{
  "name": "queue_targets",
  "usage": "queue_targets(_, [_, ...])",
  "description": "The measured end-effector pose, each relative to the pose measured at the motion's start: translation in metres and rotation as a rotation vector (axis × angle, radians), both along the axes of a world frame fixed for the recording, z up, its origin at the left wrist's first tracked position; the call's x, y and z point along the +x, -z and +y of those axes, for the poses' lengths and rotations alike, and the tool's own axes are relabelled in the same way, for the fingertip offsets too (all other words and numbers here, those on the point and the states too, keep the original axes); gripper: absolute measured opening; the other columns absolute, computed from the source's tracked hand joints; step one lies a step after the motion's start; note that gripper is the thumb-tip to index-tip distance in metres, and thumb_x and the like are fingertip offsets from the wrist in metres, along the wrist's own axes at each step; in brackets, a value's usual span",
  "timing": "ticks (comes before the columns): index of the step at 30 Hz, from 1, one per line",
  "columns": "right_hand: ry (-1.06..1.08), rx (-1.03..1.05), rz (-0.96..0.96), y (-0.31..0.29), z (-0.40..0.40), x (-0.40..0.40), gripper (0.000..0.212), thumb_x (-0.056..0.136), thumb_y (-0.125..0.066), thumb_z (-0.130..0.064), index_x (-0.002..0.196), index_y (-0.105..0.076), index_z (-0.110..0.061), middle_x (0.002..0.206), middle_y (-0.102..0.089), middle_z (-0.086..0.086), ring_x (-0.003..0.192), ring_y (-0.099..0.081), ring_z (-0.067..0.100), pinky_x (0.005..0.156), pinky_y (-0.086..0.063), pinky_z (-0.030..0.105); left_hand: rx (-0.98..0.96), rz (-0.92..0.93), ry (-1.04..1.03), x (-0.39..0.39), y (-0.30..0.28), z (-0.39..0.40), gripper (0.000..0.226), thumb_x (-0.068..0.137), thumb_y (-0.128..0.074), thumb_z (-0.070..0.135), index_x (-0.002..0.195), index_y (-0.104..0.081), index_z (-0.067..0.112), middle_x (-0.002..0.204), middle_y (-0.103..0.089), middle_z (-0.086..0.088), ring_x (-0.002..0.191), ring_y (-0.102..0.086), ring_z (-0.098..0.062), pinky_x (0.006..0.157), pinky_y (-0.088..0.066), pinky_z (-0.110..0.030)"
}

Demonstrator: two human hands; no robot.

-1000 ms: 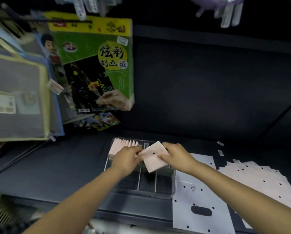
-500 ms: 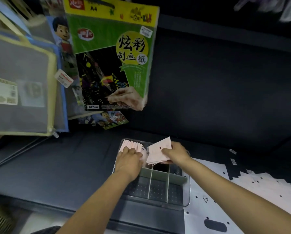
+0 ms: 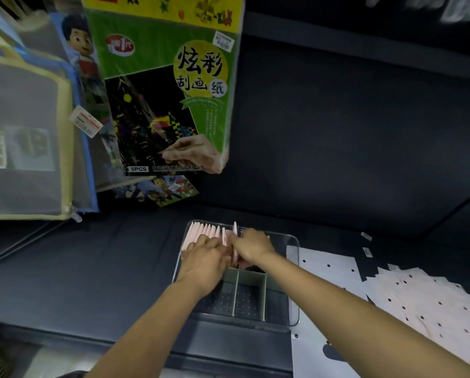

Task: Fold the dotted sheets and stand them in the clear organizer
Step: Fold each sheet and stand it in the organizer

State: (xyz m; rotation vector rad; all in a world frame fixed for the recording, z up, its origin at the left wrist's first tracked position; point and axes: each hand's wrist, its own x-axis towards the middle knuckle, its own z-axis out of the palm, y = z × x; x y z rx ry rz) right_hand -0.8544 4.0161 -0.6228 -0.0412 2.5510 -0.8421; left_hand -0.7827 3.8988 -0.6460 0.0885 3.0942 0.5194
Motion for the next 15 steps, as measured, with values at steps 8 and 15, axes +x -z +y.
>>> queue_targets(8, [0.099,-0.170,-0.027,0.018,0.009,-0.003,0.039,0.095,-0.048,-0.041,0.080,-0.062,-0.008,0.055,-0.065,0.004,0.048,-0.063,0.015,0.064,-0.058,0.030,0.051,0.031,-0.027,0.005,0.001,0.001,0.031,0.099,-0.037,0.032,0.125,-0.054,0.029,0.124,-0.053,0.011,0.115,-0.038,-0.014,0.096,-0.038,-0.038])
queue_targets(15, [0.066,-0.184,0.039,0.018,0.024,0.007,0.047,0.095,-0.042,-0.049,0.070,-0.060,-0.013,0.059,-0.061,0.000,0.060,-0.058,0.018,0.078,-0.052,0.036,-0.113,0.029,0.019,0.011,0.001,0.007,0.033,0.097,-0.039,0.038,0.130,-0.048,0.039,0.130,-0.042,0.006,0.119,-0.036,-0.017,0.096,-0.034,-0.036])
